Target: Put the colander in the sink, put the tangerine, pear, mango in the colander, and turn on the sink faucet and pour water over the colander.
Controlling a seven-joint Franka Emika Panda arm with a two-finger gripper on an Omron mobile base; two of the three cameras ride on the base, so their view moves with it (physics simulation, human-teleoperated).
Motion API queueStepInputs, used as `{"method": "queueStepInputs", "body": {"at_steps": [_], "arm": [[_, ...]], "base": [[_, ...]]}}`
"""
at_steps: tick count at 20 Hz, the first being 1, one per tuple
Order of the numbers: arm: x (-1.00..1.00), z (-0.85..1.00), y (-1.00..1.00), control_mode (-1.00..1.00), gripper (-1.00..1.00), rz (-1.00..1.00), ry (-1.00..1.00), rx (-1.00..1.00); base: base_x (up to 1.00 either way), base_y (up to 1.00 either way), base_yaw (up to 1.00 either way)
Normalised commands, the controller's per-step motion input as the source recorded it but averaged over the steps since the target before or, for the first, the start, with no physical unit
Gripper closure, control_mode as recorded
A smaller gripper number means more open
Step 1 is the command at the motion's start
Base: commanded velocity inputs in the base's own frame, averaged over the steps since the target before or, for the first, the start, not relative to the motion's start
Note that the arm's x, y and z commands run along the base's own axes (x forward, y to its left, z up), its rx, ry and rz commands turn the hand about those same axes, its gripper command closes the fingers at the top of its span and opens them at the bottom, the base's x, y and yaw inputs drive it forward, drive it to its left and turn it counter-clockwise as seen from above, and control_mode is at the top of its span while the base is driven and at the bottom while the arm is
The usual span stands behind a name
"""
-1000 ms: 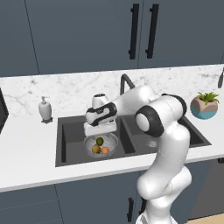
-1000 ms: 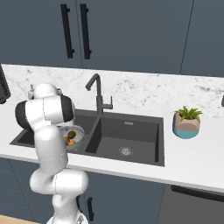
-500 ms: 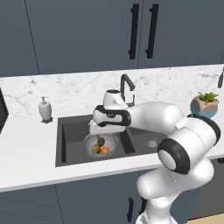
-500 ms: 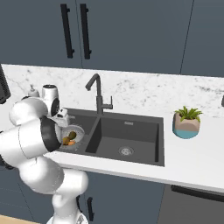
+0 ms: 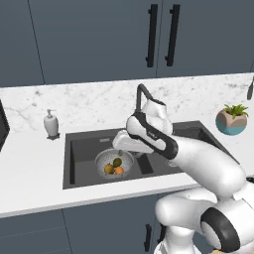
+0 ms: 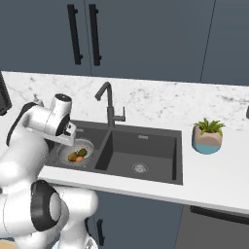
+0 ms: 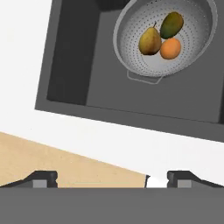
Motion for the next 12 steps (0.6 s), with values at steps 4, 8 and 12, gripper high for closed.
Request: {"method": "queueStepInputs", "body": {"at_steps": [4, 8, 12], "arm": [[-0.54, 0.39, -0.30, -1.00, -1.00, -0.05, 0.00, 0.36], [-0.49, 0.39, -0.43, -1.00, -1.00, -0.01, 0.00, 0.44], [-0.25, 0.24, -0.42, -1.00, -1.00, -0.02, 0.05, 0.39]], "base": [[0.00, 0.00, 0.00], [0.00, 0.00, 0.00], [0.00, 0.00, 0.00]]}}
